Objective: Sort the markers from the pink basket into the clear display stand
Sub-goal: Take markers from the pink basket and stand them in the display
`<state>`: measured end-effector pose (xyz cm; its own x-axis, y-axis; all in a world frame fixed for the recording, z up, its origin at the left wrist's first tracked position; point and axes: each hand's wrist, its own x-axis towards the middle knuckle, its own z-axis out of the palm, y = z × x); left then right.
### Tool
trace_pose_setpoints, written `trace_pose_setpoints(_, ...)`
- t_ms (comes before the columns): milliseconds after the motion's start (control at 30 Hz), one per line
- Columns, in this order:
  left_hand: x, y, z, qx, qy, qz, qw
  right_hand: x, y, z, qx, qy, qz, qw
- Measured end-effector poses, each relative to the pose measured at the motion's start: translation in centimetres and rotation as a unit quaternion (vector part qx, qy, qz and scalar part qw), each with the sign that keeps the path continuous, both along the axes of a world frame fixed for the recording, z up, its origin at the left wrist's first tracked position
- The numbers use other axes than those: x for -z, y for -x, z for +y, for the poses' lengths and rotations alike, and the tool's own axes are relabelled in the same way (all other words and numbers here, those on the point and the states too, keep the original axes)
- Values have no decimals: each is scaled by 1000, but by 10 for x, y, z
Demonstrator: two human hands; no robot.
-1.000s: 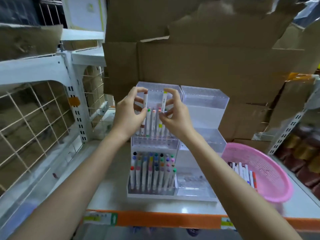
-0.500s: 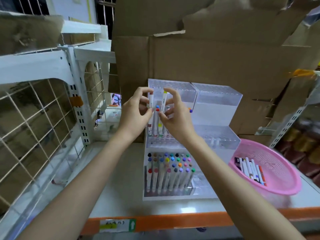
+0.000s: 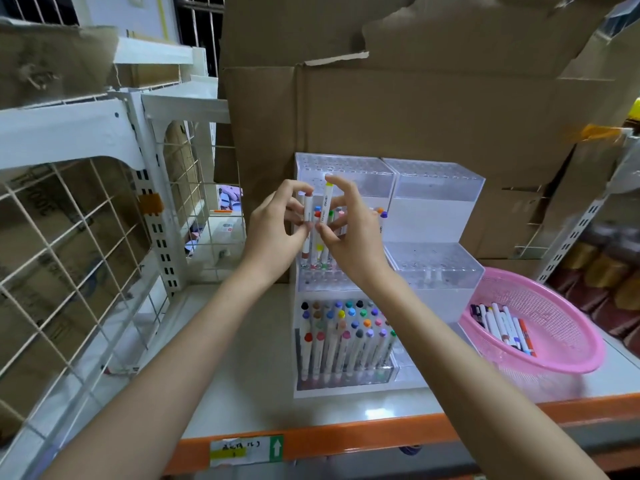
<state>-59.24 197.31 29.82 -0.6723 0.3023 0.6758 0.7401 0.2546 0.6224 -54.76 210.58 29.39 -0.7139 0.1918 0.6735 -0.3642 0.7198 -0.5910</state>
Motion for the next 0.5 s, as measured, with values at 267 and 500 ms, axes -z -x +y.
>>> trace_pose_setpoints(267,11,1,1,-12,38,13,999,9,-2,-4,10,-22,25,999)
trace_pose_setpoints(500,17,0,0,-11,41,16,999,9,-4,-3,7,-32,30,999)
